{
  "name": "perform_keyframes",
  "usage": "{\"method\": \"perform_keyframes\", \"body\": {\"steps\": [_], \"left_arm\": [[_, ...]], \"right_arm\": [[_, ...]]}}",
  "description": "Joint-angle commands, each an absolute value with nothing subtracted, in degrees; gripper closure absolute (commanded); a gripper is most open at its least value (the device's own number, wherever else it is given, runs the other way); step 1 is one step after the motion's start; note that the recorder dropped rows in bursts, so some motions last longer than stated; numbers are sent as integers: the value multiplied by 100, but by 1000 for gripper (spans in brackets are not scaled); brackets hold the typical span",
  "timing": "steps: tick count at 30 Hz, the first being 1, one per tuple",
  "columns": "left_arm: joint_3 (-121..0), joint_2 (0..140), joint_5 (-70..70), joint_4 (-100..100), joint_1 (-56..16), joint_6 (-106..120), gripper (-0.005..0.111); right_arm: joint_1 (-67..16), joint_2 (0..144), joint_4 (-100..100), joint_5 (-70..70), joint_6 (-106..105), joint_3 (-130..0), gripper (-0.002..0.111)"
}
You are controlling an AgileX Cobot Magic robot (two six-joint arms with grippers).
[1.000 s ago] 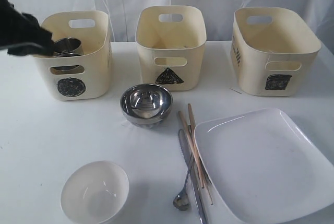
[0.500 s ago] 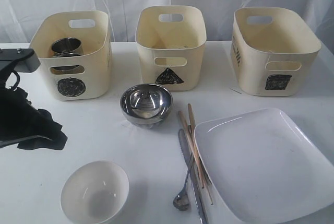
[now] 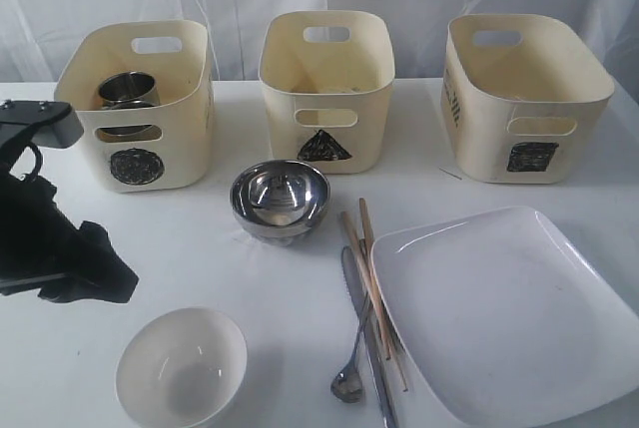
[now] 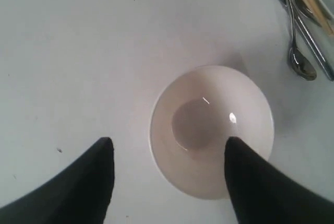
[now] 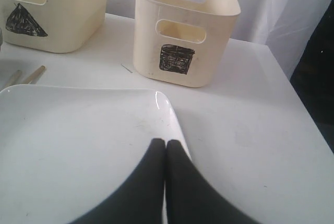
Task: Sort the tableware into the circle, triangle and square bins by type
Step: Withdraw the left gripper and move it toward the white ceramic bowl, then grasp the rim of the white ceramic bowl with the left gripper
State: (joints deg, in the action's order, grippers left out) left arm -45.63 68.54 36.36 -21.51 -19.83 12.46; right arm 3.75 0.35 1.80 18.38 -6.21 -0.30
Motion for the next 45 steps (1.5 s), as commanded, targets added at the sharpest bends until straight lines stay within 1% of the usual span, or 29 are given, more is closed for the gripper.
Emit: {"method": "perform_keyframes", "body": {"steps": [1, 8, 17, 23, 29, 45], "left_arm": [[-4260, 6807, 3598, -2285, -2008, 1275, 42], [-3858, 6855, 3060, -2509, -2008, 1404, 42], [-3858, 7441, 2887, -2644, -2008, 1610, 42], [-3858, 7815, 2821, -3158, -2071, 2186, 42], [-3858, 8089, 2632, -3168, -2318, 2270, 42], [-3858, 8653, 2464, -3132, -2340, 2330, 42]], "right_arm": [[399, 0, 173, 1795, -670, 0, 108], [399, 0, 173, 1795, -670, 0, 108], [399, 0, 173, 1795, -670, 0, 108], [399, 0, 173, 1795, -670, 0, 108], [399, 0, 173, 1795, -670, 0, 108], [399, 0, 173, 1795, -670, 0, 108]]}}
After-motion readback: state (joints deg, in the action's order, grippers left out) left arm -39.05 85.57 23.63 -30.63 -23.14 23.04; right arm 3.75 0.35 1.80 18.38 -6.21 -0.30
